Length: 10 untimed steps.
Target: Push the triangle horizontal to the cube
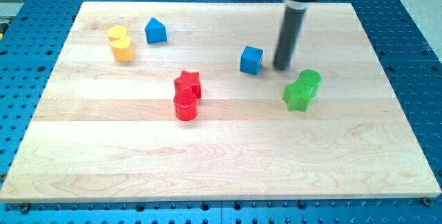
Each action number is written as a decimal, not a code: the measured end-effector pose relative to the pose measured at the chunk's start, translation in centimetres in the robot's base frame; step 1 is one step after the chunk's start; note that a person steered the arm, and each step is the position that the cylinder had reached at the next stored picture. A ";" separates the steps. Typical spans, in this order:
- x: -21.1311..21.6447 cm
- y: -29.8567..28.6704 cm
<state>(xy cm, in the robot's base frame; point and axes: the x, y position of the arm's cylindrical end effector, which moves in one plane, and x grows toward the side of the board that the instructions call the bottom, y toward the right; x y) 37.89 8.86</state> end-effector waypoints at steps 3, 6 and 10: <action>2.3 -1.4; -7.7 -3.8; -11.7 -21.0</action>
<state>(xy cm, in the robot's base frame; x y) 26.22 -12.15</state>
